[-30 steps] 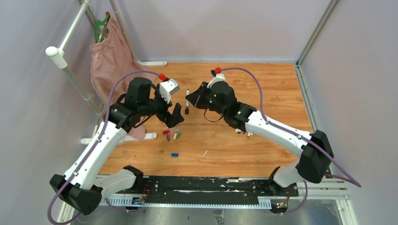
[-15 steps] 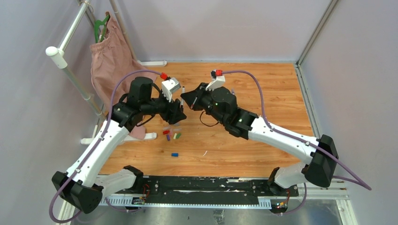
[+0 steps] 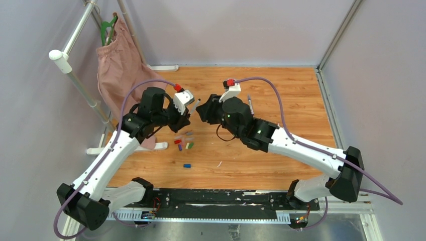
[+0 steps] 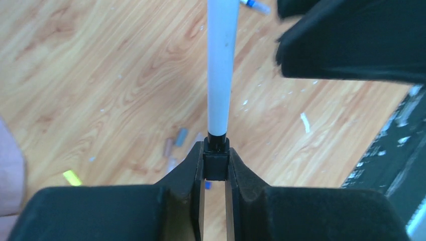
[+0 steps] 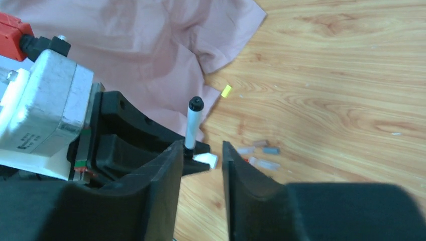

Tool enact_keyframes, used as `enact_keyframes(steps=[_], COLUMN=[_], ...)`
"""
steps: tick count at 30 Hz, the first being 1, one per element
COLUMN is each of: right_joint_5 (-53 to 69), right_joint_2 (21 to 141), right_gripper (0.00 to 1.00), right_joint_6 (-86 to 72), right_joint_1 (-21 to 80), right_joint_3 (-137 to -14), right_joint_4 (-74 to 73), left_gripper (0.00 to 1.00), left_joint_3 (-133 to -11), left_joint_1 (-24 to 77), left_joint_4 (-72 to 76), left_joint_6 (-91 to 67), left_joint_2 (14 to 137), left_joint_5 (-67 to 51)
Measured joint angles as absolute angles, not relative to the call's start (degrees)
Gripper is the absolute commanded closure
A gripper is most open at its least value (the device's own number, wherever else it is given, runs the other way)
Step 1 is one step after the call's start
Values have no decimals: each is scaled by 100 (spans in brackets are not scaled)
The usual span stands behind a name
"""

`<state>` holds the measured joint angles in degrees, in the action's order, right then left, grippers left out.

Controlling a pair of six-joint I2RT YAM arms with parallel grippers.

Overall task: Open the pen caps
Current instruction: Pick up the pen from the center of the board, then open the pen cap from the pen.

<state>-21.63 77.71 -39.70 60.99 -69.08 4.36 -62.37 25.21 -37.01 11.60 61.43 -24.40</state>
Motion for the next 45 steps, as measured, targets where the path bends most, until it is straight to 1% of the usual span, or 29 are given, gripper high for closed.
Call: enact_keyframes(steps=[2, 5, 10, 13, 18, 21, 29, 32, 35, 38, 39, 42, 45], right_joint_5=[-1979, -1341, 727, 1841, 3413, 4040, 5013, 5194, 5332, 5502, 5568, 5612, 5577], right_joint_2=[7723, 7669, 7832, 8219, 9325, 9843, 10374, 10506, 10702, 10822, 10827, 10803, 10634], right_gripper=[46, 44, 44, 44, 47, 48, 51, 58, 75, 95, 100, 100, 100], right_joint_6=[-3924, -3894, -3909, -3911, -3916, -3922, -3962, -3983, -4036, -4108, -4101, -4071, -4060], right_joint_1=[6014, 5631, 4379, 4071, 4128, 4209, 4515, 4611, 4689, 4716, 4724, 4724, 4711], right_joint_3=[-7037, -7406, -8248, -8399, -8399, -8401, -8602, -8670, -8698, -8696, -8696, -8617, -8278], right_joint_4=[12, -624, -1509, -1806, -2211, -2377, -2443, -2383, -2318, -2270, -2244, -2171, -1931], left_gripper=[100, 100, 100, 100, 100, 100, 100, 100, 100, 100, 100, 100, 100], left_joint_3=[-6082, -5741, -5109, -4925, -4910, -4910, -4910, -4910, -4910, -4906, -4906, -4906, -4847], left_joint_1=[2515, 2515, 2617, 2880, 3214, 3345, 3540, 3551, 3551, 3564, 3577, 3583, 3638], left_joint_4=[-3697, -3750, -4027, -4265, -4464, -4530, -4582, -4593, -4600, -4659, -4676, -4659, -4595], left_joint_6=[1594, 2408, 3972, 4689, 5290, 5448, 5647, 5684, 5712, 5752, 5771, 5861, 5988], left_joint_2=[6069, 5850, 5387, 5258, 5277, 5315, 5384, 5384, 5389, 5422, 5450, 5465, 5518], left_joint_5=[-2222, -1970, -1542, -1304, -1063, -969, -786, -744, -722, -694, -685, -626, -631])
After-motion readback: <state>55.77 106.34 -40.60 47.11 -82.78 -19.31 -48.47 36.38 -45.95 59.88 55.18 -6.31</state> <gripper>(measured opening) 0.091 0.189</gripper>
